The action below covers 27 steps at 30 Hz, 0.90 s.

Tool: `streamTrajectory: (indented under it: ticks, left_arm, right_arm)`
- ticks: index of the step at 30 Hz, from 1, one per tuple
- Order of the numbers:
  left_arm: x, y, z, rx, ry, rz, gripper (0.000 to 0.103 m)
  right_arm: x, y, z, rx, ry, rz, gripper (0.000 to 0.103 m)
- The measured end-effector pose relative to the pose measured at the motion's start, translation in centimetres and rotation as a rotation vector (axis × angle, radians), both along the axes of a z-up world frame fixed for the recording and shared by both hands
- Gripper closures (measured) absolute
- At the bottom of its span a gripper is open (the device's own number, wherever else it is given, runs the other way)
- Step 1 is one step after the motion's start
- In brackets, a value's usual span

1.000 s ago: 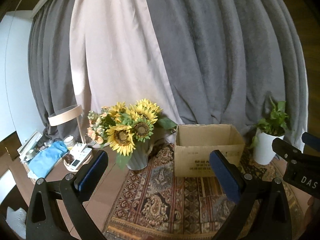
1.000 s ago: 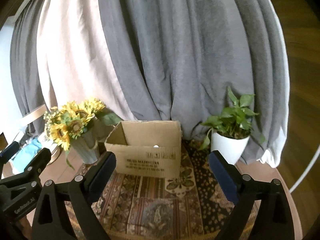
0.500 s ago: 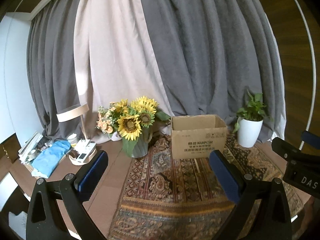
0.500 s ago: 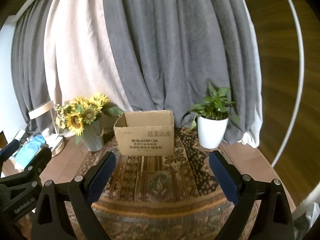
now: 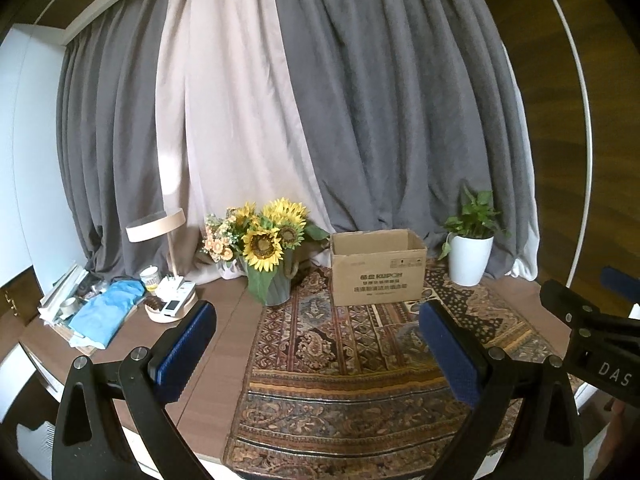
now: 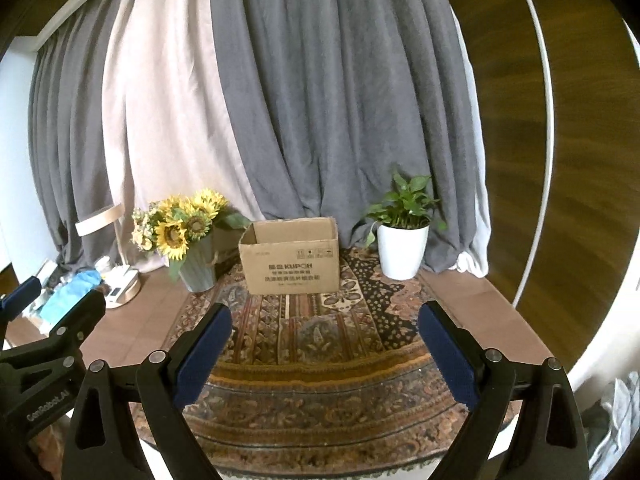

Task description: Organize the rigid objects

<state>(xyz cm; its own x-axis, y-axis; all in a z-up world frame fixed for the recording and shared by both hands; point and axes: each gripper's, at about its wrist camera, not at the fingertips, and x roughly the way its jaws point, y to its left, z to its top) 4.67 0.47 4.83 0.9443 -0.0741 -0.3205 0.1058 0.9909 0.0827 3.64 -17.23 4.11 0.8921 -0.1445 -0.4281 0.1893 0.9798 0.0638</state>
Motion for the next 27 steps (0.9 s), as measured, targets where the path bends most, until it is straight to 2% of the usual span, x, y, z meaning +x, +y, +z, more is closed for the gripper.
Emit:
streamTrajectory:
  ticks: [27]
  left_arm:
    - [-8.0,-2.0,1.3,-0.007,-0.048,0.014,0.0]
  right_arm:
    - [-8.3,-1.6,1.8,-0.014,-0.037,0.008,0.006]
